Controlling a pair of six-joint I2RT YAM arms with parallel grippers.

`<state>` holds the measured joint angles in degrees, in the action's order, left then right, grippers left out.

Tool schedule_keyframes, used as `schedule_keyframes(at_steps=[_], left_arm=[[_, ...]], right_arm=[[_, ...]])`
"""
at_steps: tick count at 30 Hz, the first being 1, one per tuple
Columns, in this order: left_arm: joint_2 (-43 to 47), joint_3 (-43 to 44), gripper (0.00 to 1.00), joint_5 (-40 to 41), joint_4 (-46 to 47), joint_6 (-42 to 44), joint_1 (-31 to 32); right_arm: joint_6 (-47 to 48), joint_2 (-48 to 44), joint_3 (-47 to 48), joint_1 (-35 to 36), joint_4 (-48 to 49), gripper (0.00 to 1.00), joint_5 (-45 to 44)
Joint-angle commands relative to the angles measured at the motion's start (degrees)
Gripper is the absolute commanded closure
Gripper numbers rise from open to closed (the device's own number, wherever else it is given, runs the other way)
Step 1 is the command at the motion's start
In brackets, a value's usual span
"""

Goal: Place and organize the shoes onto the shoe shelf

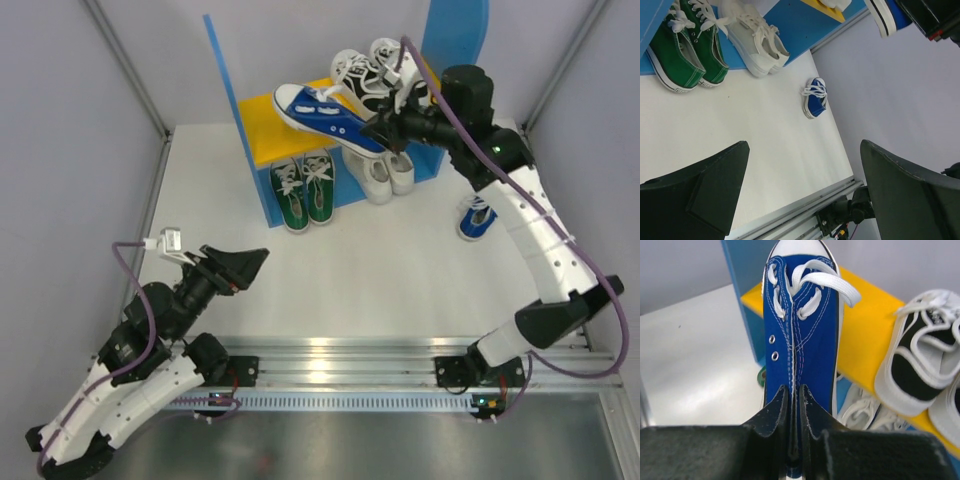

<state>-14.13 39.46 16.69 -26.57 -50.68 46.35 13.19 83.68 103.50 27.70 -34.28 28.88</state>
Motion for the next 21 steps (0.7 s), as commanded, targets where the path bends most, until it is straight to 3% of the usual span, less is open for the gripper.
schedule_keyframes(at_steps=[1,9,21], left_arm=[[2.4,0.8,0.02,1.9,-2.8,-0.1,0.0],[4.4,0.0,0.02,2.6,-4.0,-1.6,0.0],[5.8,-2.2,0.02,3.8,-4.3,-3.3,0.0]], right_arm=[[-1.6,6.6,8.8,4.3,8.2,1.00,-11.8],[-1.8,19.2,21.3,12.6,14.8,1.00,-32.4],[-9.7,22.0,14.6,15.7,21.6,1.00,-52.8]])
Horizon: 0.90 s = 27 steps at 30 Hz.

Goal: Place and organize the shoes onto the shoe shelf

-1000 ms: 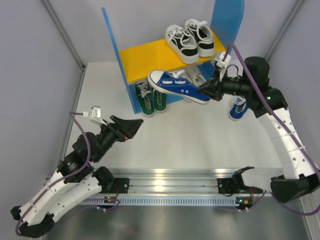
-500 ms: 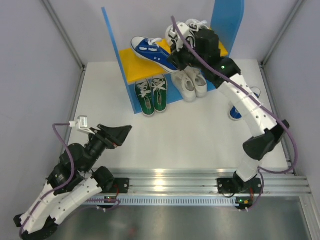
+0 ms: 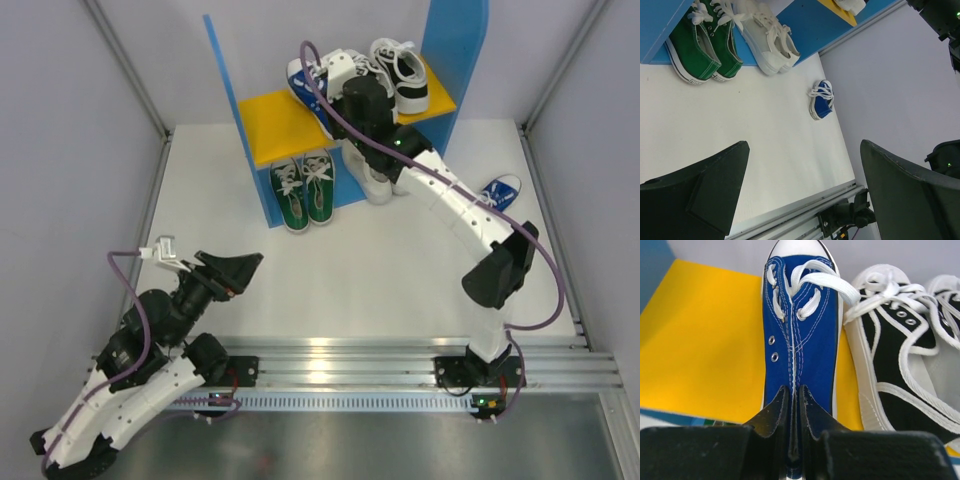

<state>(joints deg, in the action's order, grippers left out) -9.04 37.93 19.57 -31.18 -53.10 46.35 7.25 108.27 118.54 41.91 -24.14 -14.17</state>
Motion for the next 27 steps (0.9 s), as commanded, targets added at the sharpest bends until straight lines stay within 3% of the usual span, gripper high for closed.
schedule_keyframes(at_steps=[1,21,24,27], left_arm=[[0.8,-1.0,0.02,0.9,0.3,-1.0,0.1],[2.4,-2.2,0.02,-0.1,0.3,-3.0,0.0],[2.4,-2.3,0.02,-0.3,0.3,-3.1,0.0],[2.4,-2.3,0.02,-0.3,0.3,-3.1,0.0]], right_arm=[[-4.3,-2.5,-1.3,2.1,11.8,1.00,-11.2],[-6.6,1.3,0.3,4.9,15.2,0.99,-11.6],[-6.9,1.1,-0.3,4.9,15.0,0.88,-11.1],[-6.5,-0.2,-1.5,4.9,15.4,0.63,-10.9]])
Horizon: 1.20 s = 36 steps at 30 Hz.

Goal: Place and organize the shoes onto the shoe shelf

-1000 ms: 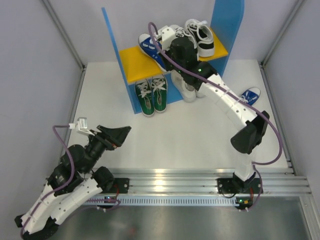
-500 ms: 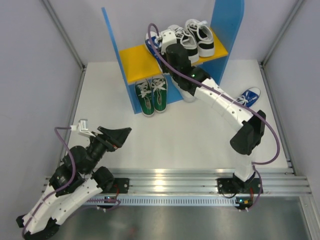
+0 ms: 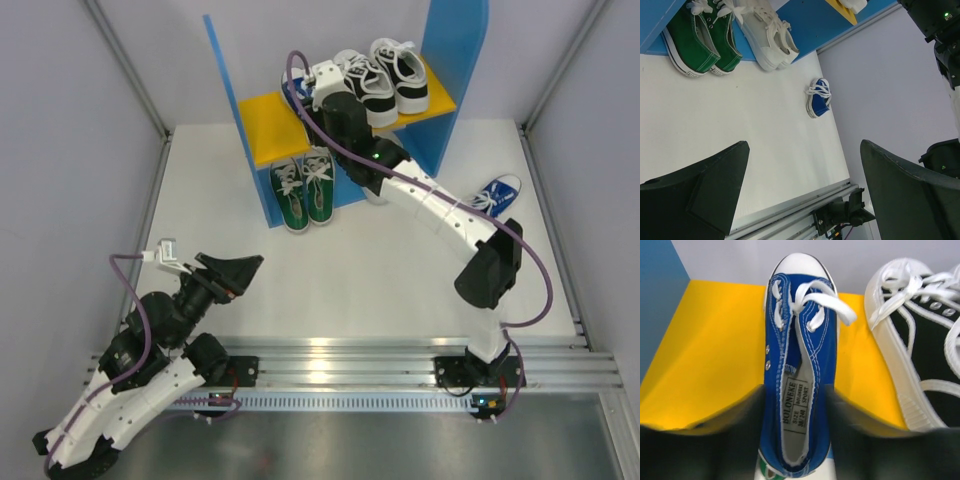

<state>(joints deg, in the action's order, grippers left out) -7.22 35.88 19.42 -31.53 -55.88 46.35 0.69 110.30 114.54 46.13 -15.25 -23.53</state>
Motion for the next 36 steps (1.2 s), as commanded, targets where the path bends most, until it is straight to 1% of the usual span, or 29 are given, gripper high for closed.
schedule_keyframes(at_steps=[1,3,4,5,7,8,9,10,11,12,14,15,16,17,18,20,21,22,23,24,25,26,27,28,29,30,32,36], left_arm=[[0.5,-0.4,0.02,-0.2,0.7,-0.5,0.0],[0.5,-0.4,0.02,-0.3,0.7,-0.5,0.0],[0.5,-0.4,0.02,-0.3,0.7,-0.5,0.0],[0.4,-0.3,0.02,-0.5,0.7,-0.5,0.1],[0.4,-0.3,0.02,-1.0,0.7,0.1,0.1],[0.4,-0.3,0.02,-1.0,0.7,0.2,0.0],[0.4,-0.3,0.02,-1.3,0.6,0.3,0.0],[0.4,-0.4,0.02,-1.7,0.7,0.7,0.0],[0.2,-0.5,0.02,-1.9,0.8,0.9,0.1],[0.2,-0.7,0.02,-2.5,0.7,1.6,0.0],[-0.3,-1.1,0.02,-2.8,0.8,2.9,0.1],[-0.7,-1.4,0.02,-3.0,0.8,3.8,0.1],[-1.1,-1.6,0.02,-3.3,0.8,6.0,0.1],[-2.3,-1.8,0.02,-3.9,0.9,6.8,0.1],[-3.0,-2.0,0.02,-4.3,1.4,8.5,0.0],[-4.6,-3.4,0.02,-4.7,2.2,9.6,0.1],[-5.3,-4.0,0.02,-5.3,2.8,10.0,0.0],[-6.4,-5.2,0.02,-5.7,4.8,10.8,0.1],[-6.8,-5.9,0.02,-6.0,5.8,11.3,0.0],[-7.4,-6.5,0.02,-6.8,7.0,11.7,0.0],[-8.3,-7.1,0.02,-7.0,8.7,11.8,0.0],[-8.7,-8.4,0.02,-7.2,9.6,12.0,0.0],[-8.9,-9.1,0.02,-7.6,10.4,11.7,0.0],[-9.3,-9.9,0.02,-8.2,11.9,11.5,0.0],[-9.3,-11.1,0.02,-8.5,12.6,11.2,0.1],[-9.2,-11.9,0.02,-8.9,13.2,10.5,0.1],[-8.9,-13.1,0.02,-9.7,15.1,10.0,0.1],[-7.8,-15.4,0.02,-10.4,16.1,8.2,0.1]], right_arm=[[0.4,-2.7,1.9,0.7,6.6,0.43,-1.3],[1.6,-4.6,1.1,0.7,6.7,0.27,0.2],[1.9,-5.5,0.8,0.8,6.6,0.10,1.2],[2.8,-7.6,0.3,0.7,6.5,0.01,1.8],[4.2,-10.0,-1.1,0.9,5.9,0.01,3.9],[6.1,-12.9,-1.7,0.9,5.1,0.01,4.3],[7.1,-14.7,-4.1,1.2,4.8,0.01,5.2],[10.7,-16.7,-5.5,1.2,4.1,0.01,7.2],[13.1,-20.8,-6.9,1.2,3.3,0.01,8.7],[18.4,-24.8,-8.9,1.1,-1.6,0.01,14.0],[23.9,-28.9,-10.4,-0.1,-8.6,0.01,23.5],[25.7,-31.2,-13.9,-4.7,-14.2,0.01,38.8],[24.5,-35.8,-16.7,-8.5,-14.5,0.01,44.7],[23.7,-37.9,-20.0,-12.3,-13.9,0.01,49.1],[23.8,-39.9,-25.8,-21.7,-15.6,0.01,57.1],[25.2,-43.5,-30.5,-29.7,-19.5,0.01,60.1],[25.2,-44.6,-36.6,-36.4,-20.5,0.00,60.2],[21.6,-47.3,-40.2,-39.5,-18.4,0.02,59.3],[19.5,-48.3,-43.7,-42.4,-16.9,0.03,56.4],[17.2,-48.9,-49.1,-48.7,-15.4,0.05,53.6],[11.8,-48.8,-50.9,-51.1,-13.7,0.07,50.1],[9.1,-48.1,-52.2,-53.1,-13.2,0.08,44.2],[6.4,-46.9,-53.5,-57.4,-13.0,0.10,42.1],[1.9,-44.1,-53.8,-59.8,-12.8,0.12,40.9],[-0.3,-42.5,-53.9,-61.7,-12.5,0.13,39.1],[-2.8,-40.7,-53.8,-64.3,-12.3,0.20,37.9],[-5.8,-35.4,-53.1,-65.0,-12.1,0.21,35.1],[-6.8,-29.3,-52.3,-65.4,-8.1,0.23,34.2]])
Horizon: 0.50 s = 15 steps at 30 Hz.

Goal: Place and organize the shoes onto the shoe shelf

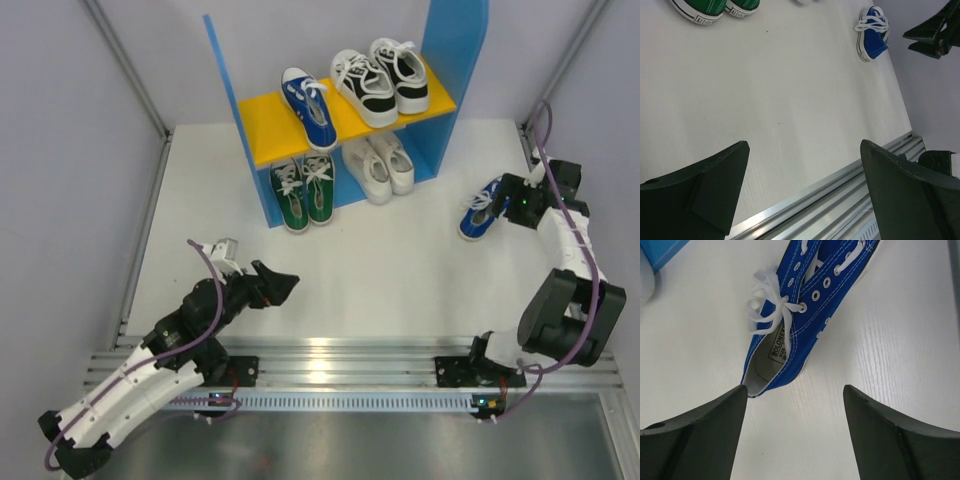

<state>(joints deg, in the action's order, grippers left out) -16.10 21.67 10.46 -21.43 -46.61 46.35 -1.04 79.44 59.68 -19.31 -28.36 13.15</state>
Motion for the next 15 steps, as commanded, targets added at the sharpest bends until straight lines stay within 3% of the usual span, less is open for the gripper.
schedule_keyframes(at_steps=[1,11,15], left_arm=[[1.6,-1.5,0.02,-1.5,6.0,-1.3,0.0],[3.9,-3.8,0.02,-2.5,7.5,-3.2,0.0],[3.0,-4.4,0.02,-4.4,9.6,-2.3,0.1]], right_arm=[[-6.0,3.9,2.8,0.1,5.6,0.23,-2.8],[-9.3,20.0,9.3,0.9,7.4,0.41,-2.3],[-9.3,22.3,11.1,1.2,8.2,0.54,-1.4]])
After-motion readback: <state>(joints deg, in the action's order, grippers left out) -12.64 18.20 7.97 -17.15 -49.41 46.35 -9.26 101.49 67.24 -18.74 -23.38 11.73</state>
